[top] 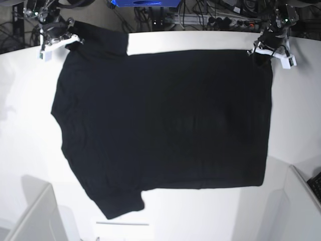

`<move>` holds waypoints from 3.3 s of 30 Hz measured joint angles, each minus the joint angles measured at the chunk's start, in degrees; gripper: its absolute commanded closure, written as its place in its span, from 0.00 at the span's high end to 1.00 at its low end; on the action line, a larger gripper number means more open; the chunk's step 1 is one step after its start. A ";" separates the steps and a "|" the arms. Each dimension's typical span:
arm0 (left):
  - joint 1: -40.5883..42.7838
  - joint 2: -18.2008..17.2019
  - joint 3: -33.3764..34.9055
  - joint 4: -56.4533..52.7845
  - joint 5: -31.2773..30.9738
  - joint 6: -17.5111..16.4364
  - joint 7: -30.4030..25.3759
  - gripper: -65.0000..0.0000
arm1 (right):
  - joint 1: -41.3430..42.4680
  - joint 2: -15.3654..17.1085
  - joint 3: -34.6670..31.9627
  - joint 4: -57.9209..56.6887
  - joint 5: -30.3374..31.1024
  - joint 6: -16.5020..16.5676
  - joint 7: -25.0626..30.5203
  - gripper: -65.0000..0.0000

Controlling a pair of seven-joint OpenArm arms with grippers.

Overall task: Fold the T-shirt properly
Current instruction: 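Lift both shoulder corners and pull the shirt toward the robot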

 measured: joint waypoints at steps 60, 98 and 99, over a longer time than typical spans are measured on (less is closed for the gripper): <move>-11.96 0.31 0.50 6.64 1.05 5.55 10.23 0.00 | 24.55 -0.39 -0.26 3.87 -0.28 -0.09 -13.90 0.00; -19.65 -0.35 0.39 -0.57 0.83 11.61 10.49 0.00 | 41.03 1.68 -0.33 -17.62 -0.87 -0.26 -12.55 0.00; -19.67 -0.33 0.46 -0.63 0.83 11.61 10.47 0.00 | 41.18 1.68 -0.33 -18.18 -0.98 -0.26 -12.48 0.00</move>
